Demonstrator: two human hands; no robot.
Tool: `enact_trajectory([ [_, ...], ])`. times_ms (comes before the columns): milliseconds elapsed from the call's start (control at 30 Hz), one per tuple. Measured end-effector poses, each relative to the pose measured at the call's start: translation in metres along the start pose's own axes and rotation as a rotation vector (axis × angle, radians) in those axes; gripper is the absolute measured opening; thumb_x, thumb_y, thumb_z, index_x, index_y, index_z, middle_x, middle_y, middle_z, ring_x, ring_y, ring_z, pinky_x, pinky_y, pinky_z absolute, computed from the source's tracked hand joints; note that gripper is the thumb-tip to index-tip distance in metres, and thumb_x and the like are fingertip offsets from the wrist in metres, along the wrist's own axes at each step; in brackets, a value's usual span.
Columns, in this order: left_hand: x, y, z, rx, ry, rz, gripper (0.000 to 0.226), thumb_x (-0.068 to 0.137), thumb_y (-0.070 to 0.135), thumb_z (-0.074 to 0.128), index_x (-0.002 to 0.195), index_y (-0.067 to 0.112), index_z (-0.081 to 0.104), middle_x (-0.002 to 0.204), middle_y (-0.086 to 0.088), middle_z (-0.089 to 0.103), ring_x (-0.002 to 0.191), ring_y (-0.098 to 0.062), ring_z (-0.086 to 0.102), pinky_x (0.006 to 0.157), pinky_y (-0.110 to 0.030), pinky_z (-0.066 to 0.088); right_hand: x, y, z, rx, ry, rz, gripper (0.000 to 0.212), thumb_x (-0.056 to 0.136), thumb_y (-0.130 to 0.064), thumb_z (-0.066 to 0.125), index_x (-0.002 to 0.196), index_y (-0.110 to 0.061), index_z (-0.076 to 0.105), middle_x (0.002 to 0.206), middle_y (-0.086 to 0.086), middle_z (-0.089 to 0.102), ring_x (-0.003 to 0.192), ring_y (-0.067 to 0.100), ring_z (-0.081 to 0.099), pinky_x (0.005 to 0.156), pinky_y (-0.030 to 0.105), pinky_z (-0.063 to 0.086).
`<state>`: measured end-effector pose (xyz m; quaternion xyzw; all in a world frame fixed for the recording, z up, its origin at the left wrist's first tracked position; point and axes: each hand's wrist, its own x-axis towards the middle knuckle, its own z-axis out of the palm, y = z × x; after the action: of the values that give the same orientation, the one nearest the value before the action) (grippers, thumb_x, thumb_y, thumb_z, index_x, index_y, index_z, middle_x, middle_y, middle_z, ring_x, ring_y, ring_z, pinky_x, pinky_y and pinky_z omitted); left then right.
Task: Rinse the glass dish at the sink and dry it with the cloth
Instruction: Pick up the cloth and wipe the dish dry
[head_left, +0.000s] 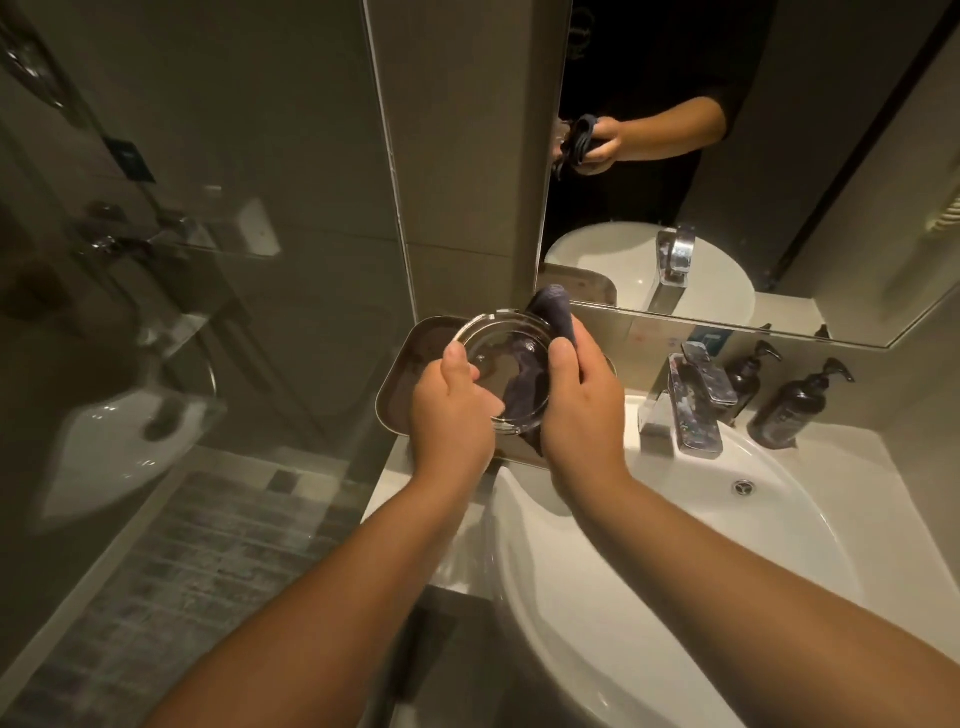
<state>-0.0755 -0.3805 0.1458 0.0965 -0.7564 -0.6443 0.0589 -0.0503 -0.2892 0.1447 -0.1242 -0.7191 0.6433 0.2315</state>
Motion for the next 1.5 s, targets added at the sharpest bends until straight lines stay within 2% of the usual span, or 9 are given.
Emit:
enact_trajectory([
  [100, -0.014, -0.002, 0.01, -0.151, 0.039, -0.126, 0.04, 0.103, 0.046, 0.026, 0.084, 0.023, 0.053, 0.068, -0.005, 0.067, 0.074, -0.023, 0.064, 0.078, -0.041, 0.051, -0.001, 0.007, 0.004, 0.041, 0.059, 0.004, 0.044, 0.096, -0.042, 0.038, 0.134, -0.033, 0.056, 0.125, -0.006, 0.066, 0.118, 0.014, 0.06, 0.1, 0.048, 0.049],
  [233, -0.013, -0.012, 0.002, -0.104, -0.147, -0.127, 0.04, 0.102, 0.05, 0.025, 0.091, 0.022, 0.053, 0.063, 0.003, 0.069, 0.072, -0.019, 0.063, 0.072, -0.036, 0.047, 0.013, 0.012, -0.014, -0.005, -0.066, 0.045, 0.035, 0.1, -0.03, 0.043, 0.129, -0.033, 0.061, 0.117, -0.006, 0.071, 0.111, 0.014, 0.065, 0.098, 0.046, 0.052],
  [333, 0.008, -0.006, -0.014, 0.071, -0.356, 0.012, 0.04, 0.101, 0.048, 0.029, 0.092, 0.021, 0.057, 0.064, 0.004, 0.07, 0.061, -0.013, 0.056, 0.063, -0.031, 0.043, 0.031, 0.006, -0.034, -0.106, -0.247, 0.031, 0.031, 0.099, -0.026, 0.05, 0.125, -0.03, 0.066, 0.112, -0.006, 0.073, 0.107, 0.014, 0.067, 0.1, 0.046, 0.05],
  [433, 0.028, 0.005, -0.024, 0.316, -0.553, 0.192, 0.045, 0.099, 0.048, 0.028, 0.084, 0.021, 0.061, 0.066, 0.004, 0.071, 0.06, -0.013, 0.057, 0.068, -0.038, 0.047, 0.047, -0.009, -0.048, -0.285, -0.545, -0.035, 0.03, 0.097, -0.028, 0.053, 0.123, -0.033, 0.067, 0.114, -0.008, 0.073, 0.108, 0.013, 0.066, 0.101, 0.046, 0.049],
  [567, 0.029, 0.011, -0.025, 0.469, -0.563, 0.339, 0.055, 0.097, 0.048, 0.025, 0.071, 0.018, 0.063, 0.062, 0.007, 0.068, 0.065, -0.011, 0.06, 0.075, -0.04, 0.049, 0.059, -0.025, -0.049, -0.341, -0.693, -0.071, 0.029, 0.101, -0.022, 0.052, 0.12, -0.037, 0.066, 0.115, -0.009, 0.072, 0.109, 0.01, 0.066, 0.102, 0.044, 0.048],
  [833, 0.025, 0.007, -0.018, 0.454, -0.288, 0.338, 0.056, 0.103, 0.041, 0.026, 0.065, 0.017, 0.059, 0.059, 0.003, 0.065, 0.071, -0.018, 0.061, 0.079, -0.041, 0.049, 0.058, -0.023, -0.037, -0.317, -0.556, -0.073, 0.032, 0.1, -0.032, 0.05, 0.128, -0.035, 0.063, 0.116, -0.009, 0.07, 0.109, 0.013, 0.065, 0.1, 0.047, 0.05],
  [1167, 0.002, 0.001, 0.018, -0.02, 0.055, 0.031, 0.045, 0.104, 0.041, 0.026, 0.089, 0.014, 0.059, 0.062, 0.001, 0.065, 0.073, -0.019, 0.063, 0.077, -0.035, 0.049, 0.003, 0.002, 0.002, 0.025, 0.12, -0.054, 0.039, 0.103, -0.024, 0.039, 0.141, -0.026, 0.05, 0.134, -0.008, 0.06, 0.124, 0.005, 0.053, 0.106, 0.037, 0.043],
  [1367, -0.006, -0.005, 0.018, -0.068, 0.001, -0.056, 0.045, 0.104, 0.042, 0.024, 0.095, 0.014, 0.057, 0.066, -0.001, 0.067, 0.077, -0.019, 0.064, 0.079, -0.037, 0.05, 0.008, 0.009, -0.004, 0.024, 0.086, 0.015, 0.035, 0.102, -0.027, 0.043, 0.133, -0.028, 0.058, 0.122, -0.007, 0.068, 0.115, 0.01, 0.061, 0.1, 0.043, 0.05],
  [1500, -0.002, -0.007, 0.009, 0.015, -0.156, 0.008, 0.042, 0.103, 0.044, 0.025, 0.087, 0.021, 0.055, 0.058, 0.003, 0.066, 0.063, -0.014, 0.058, 0.07, -0.035, 0.046, 0.017, 0.012, -0.016, 0.097, 0.016, 0.122, 0.03, 0.1, -0.023, 0.045, 0.117, -0.032, 0.068, 0.102, -0.004, 0.075, 0.098, 0.016, 0.07, 0.091, 0.044, 0.056],
])
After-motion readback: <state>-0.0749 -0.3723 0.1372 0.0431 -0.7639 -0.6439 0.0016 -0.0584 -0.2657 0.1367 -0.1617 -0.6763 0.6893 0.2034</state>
